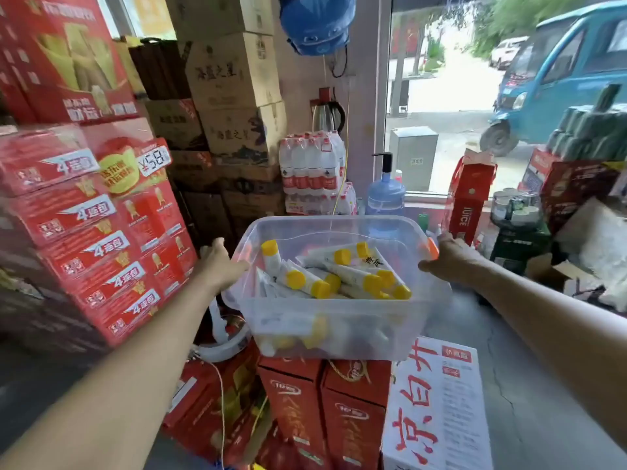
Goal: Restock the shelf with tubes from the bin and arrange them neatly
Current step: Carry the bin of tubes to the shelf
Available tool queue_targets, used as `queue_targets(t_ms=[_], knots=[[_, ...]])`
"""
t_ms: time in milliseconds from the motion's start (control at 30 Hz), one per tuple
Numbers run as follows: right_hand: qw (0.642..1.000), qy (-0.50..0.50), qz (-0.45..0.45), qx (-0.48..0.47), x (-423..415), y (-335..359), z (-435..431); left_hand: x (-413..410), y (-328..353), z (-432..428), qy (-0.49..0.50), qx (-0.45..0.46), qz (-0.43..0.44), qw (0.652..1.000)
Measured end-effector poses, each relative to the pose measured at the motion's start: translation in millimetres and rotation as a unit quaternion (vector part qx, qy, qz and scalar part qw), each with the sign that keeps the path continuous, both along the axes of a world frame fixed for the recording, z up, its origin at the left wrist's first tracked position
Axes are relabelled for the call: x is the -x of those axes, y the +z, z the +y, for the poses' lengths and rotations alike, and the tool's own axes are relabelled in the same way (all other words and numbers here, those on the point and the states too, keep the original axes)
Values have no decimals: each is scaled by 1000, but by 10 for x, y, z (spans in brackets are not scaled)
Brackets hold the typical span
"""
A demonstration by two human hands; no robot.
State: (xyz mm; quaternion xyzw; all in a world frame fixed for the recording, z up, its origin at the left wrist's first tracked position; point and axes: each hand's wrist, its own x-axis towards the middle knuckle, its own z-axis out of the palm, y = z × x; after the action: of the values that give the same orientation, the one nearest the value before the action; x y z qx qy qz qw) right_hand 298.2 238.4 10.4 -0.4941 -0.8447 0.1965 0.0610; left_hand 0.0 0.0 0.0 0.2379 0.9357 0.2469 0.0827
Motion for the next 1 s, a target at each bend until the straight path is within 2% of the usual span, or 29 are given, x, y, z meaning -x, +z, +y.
queue_targets(t_ms=[67, 167, 233, 433, 667, 833, 1000], knots=[[996, -27, 38, 71, 152, -68, 125, 231, -44, 141, 30, -10, -49, 998], [972, -91, 108, 186, 288, -241, 337, 495, -131, 329, 50, -61, -182, 980], [954, -145, 154, 214, 318, -326, 466, 610, -200, 390, 52, -64, -206, 975], [944, -190, 165, 215, 395, -355, 518, 744, -229, 478, 52, -47, -191, 979], [928, -230, 222, 193, 213, -400, 351, 632, -267, 460, 26, -54, -122, 991], [913, -265, 246, 188, -240, -342, 153, 238, -262, 475, -18, -48, -93, 994], [915, -299, 225, 152, -953, -276, -177, -310, -209, 481, -72, -30, -88, 993]])
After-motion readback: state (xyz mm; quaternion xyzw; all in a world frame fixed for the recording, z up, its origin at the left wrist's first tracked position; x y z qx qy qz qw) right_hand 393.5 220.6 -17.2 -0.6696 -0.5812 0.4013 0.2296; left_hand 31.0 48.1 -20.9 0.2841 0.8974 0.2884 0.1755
